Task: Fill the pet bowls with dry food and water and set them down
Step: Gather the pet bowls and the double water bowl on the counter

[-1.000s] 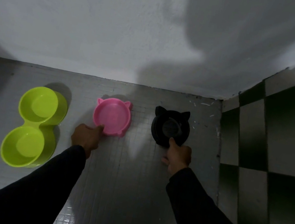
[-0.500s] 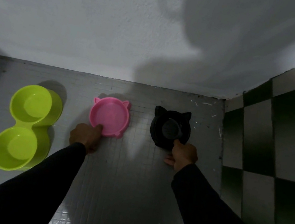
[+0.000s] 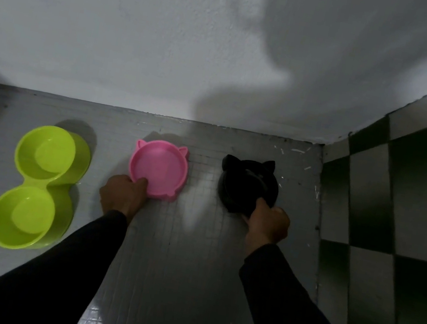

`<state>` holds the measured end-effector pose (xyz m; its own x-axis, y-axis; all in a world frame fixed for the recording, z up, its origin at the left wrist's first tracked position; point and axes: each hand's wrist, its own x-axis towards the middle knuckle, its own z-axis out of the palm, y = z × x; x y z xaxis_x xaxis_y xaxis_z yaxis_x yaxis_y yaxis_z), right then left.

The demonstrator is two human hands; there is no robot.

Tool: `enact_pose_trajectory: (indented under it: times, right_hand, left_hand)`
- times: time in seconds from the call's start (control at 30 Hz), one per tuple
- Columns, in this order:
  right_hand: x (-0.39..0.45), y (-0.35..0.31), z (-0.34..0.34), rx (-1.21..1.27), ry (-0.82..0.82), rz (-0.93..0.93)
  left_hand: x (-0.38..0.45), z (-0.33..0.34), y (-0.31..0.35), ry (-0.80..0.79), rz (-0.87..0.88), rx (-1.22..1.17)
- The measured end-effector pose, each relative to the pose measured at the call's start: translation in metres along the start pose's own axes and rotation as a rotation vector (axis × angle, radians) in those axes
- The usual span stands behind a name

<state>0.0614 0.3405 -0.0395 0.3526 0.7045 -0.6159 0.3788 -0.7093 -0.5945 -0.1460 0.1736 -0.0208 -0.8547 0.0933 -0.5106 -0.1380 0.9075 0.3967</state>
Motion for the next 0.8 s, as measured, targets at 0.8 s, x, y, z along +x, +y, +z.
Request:
enact_pose_trajectory:
  times: [0.8]
  right_hand:
    - [-0.082,-0.046,-0.017,0.455,-0.302,0.036]
  left_hand:
    - [-0.045,-0.031,0.014,-0.354,-0.168,-1.175]
